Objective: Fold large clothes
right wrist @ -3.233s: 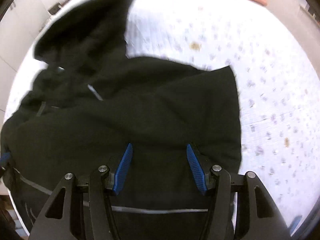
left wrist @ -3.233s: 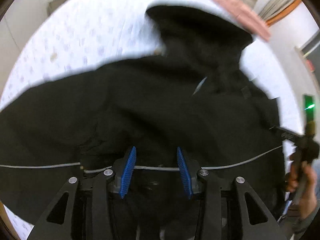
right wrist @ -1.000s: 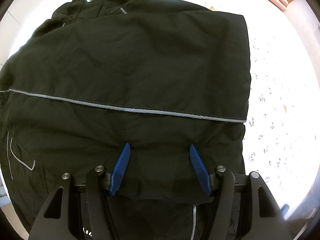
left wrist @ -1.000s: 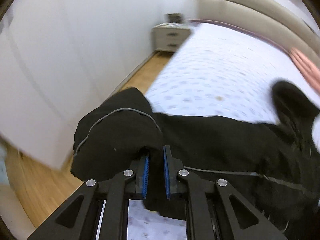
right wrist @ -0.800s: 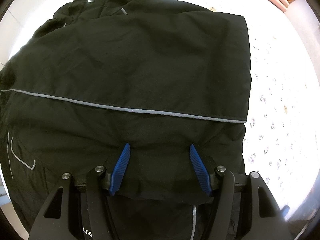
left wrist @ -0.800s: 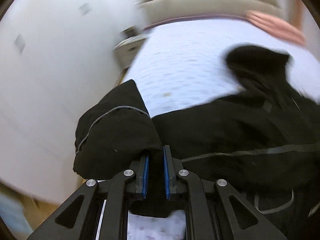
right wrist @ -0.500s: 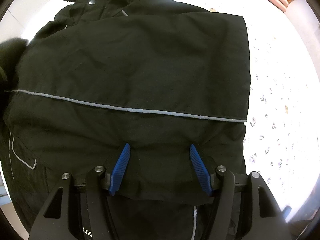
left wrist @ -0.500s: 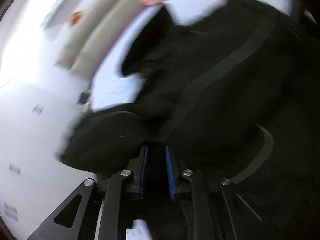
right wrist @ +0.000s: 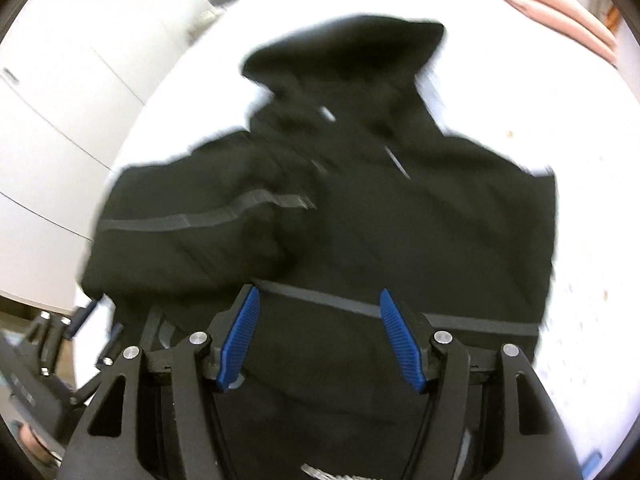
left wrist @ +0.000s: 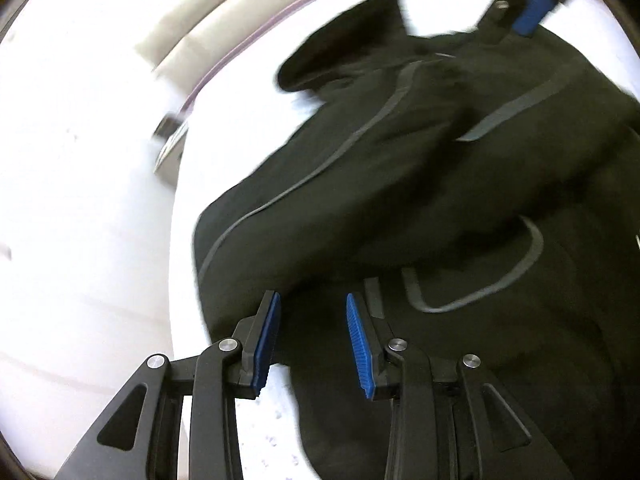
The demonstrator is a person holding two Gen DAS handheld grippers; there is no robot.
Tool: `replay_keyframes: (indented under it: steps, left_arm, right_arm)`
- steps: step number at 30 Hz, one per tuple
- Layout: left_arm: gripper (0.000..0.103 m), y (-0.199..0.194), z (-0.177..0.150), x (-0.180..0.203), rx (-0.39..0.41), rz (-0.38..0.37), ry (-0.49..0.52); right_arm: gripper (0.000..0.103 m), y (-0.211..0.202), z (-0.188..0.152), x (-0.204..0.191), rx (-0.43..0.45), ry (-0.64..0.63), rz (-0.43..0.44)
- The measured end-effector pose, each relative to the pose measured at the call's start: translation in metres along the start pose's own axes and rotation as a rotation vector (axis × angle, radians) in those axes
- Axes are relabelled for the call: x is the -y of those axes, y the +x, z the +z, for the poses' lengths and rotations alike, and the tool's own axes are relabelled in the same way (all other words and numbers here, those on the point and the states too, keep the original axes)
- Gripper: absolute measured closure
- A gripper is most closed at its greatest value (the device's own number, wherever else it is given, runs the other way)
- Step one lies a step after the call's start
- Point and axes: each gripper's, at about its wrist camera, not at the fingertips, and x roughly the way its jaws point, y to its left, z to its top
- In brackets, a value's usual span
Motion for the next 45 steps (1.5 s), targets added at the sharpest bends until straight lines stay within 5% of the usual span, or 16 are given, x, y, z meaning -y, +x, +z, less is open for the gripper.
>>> replay_keyframes:
  steps: [5,10,12,18,22,26,29,33,34,37,40,42,45]
  left_arm:
    - [0.067,0.009,-0.004,-0.047,-0.038,0.009,-0.154]
    - [0.065,0.024,-0.001,-0.066,-0.074,-0.060,-0.272]
    - [0.065,0.027,0.004,-0.067,-0.075,-0.038,-0.272]
    - [0.065,0.027,0.014,-0.090,-0.071,-0.055,-0.330]
    - [0.063,0.031,0.036,-0.085,-0.024,0.015,-0.259]
    - [0.052,0.026,0.055,-0.071,0.026,-0.028,-0.231]
    - [0.050,0.007,0.070,-0.064,0.090,-0.184,-0.251]
    - [0.050,-0.009,0.076,-0.068,0.129,-0.783,-0.297]
    - [0.049,-0.009,0.076,-0.070,0.134,-0.831,-0.311]
    - [0.049,0.014,0.078,-0.075,0.097,-0.769,-0.354]
    - [0.050,0.070,0.074,-0.079,-0.030,-0.680,-0.430]
    - [0.058,0.105,0.073,-0.068,-0.131,-0.607,-0.407]
    - [0.059,0.121,0.072,-0.051,-0.138,-0.535,-0.340]
  right_arm:
    - [0.035,0.027,0.027,0.003,-0.010,0.062,0.104]
    - [0.035,0.090,0.038,0.013,-0.105,0.186,0.210]
    - [0.045,0.102,0.036,0.009,-0.112,0.217,0.266]
    - [0.065,0.053,0.024,-0.025,-0.038,0.079,0.168]
    - [0.067,0.006,0.020,-0.030,0.032,0.038,0.136]
    - [0.067,-0.046,0.017,-0.015,0.115,0.039,0.067]
    - [0.067,-0.079,0.010,0.010,0.153,0.057,-0.015]
    - [0.067,-0.100,-0.004,0.058,0.150,0.105,-0.158]
    - [0.067,-0.099,-0.008,0.073,0.136,0.137,-0.169]
    - [0.067,-0.084,-0.026,0.108,0.084,0.195,-0.194]
    - [0.065,-0.040,-0.043,0.128,0.013,0.227,-0.204]
    - [0.061,0.003,-0.060,0.143,-0.075,0.242,-0.227]
    - [0.058,0.015,-0.076,0.151,-0.060,0.232,-0.240]
